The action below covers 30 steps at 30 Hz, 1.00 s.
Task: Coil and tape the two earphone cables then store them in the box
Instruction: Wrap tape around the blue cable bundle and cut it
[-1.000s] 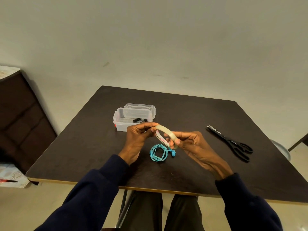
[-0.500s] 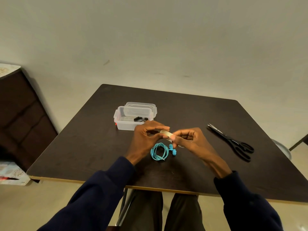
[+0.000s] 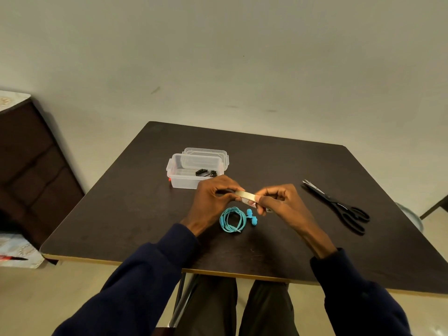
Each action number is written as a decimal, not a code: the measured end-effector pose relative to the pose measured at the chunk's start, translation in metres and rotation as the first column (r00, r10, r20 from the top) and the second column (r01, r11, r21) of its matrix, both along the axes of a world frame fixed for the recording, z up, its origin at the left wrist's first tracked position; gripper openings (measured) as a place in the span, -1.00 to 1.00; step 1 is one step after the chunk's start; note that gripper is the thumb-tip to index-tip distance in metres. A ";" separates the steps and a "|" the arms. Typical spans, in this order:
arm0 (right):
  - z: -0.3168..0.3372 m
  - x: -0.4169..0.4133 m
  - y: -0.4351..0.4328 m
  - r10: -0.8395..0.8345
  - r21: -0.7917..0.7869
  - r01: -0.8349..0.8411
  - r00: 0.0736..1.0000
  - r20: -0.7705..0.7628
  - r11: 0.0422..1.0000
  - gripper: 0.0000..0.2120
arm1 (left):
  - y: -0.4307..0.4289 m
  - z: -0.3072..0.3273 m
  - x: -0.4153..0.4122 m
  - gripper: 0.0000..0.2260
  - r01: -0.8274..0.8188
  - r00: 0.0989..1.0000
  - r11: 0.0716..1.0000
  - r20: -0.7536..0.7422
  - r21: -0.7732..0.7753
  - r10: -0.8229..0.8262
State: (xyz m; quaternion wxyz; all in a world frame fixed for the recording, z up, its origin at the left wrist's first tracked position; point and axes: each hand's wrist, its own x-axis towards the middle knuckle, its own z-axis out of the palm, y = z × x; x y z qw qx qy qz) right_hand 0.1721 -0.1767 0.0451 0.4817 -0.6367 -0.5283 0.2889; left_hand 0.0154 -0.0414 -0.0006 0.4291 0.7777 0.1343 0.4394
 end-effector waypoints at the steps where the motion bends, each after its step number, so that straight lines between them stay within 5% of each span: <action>1: 0.000 -0.001 0.001 -0.010 -0.002 0.010 1.000 0.003 1.000 -0.85 | -0.001 0.001 0.000 -0.87 -0.010 1.000 1.000 -0.005 0.019 0.010; 7: -0.003 -0.011 0.007 -0.039 -0.038 0.043 0.995 0.092 0.998 -0.77 | -0.004 0.006 0.001 -0.86 -0.041 0.996 0.934 -0.062 0.356 0.068; 16: -0.001 -0.008 0.000 0.033 -0.040 -0.032 0.999 0.021 0.999 -0.82 | -0.005 0.010 -0.006 -0.86 -0.063 0.998 0.963 -0.010 0.263 0.068; 30: -0.002 -0.011 -0.003 0.062 -0.013 -0.063 0.996 -0.056 0.998 -0.52 | -0.004 0.005 -0.008 -0.88 -0.099 0.995 0.970 -0.008 0.223 0.103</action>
